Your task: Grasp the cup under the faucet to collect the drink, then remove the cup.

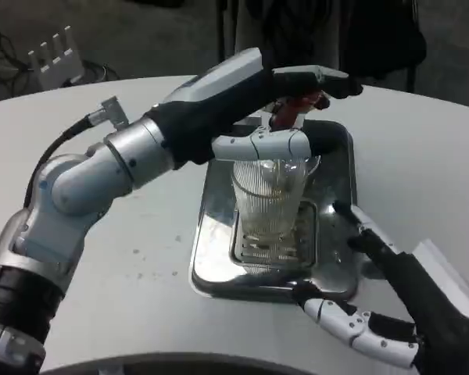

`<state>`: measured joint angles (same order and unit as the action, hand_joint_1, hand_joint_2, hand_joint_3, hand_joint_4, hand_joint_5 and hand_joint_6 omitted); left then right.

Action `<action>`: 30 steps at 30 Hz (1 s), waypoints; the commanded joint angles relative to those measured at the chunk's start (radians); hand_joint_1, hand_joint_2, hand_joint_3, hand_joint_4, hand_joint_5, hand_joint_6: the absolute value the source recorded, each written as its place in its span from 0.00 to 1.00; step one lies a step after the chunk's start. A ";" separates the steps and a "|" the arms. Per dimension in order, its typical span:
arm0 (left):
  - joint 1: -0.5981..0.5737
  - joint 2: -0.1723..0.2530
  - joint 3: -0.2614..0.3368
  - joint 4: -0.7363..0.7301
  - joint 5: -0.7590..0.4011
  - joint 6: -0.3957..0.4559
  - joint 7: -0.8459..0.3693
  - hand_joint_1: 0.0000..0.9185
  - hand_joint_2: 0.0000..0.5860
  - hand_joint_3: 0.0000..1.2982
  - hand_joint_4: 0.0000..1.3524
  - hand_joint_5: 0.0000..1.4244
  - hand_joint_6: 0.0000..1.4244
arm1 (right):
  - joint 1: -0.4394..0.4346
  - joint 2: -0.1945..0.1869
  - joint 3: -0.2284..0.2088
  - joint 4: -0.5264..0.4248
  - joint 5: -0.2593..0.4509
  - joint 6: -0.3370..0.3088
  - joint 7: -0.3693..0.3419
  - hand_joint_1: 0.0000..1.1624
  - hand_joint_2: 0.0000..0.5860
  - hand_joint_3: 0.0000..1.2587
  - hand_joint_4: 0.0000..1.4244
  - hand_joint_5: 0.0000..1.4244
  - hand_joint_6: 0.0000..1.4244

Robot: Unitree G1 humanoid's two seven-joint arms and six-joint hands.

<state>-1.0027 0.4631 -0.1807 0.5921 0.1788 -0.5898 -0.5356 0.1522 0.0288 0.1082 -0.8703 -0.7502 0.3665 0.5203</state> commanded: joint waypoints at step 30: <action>0.034 0.016 -0.020 -0.042 0.047 0.035 -0.012 0.00 0.12 0.20 0.13 0.18 0.20 | -0.289 -0.004 0.065 0.511 0.191 -0.070 -0.497 0.59 0.36 0.00 0.00 0.04 0.10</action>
<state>-0.9977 0.4746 -0.1791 0.5503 0.2003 -0.5661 -0.5320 -0.1118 0.0183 0.1659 -0.3908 -0.5744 0.2954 0.0398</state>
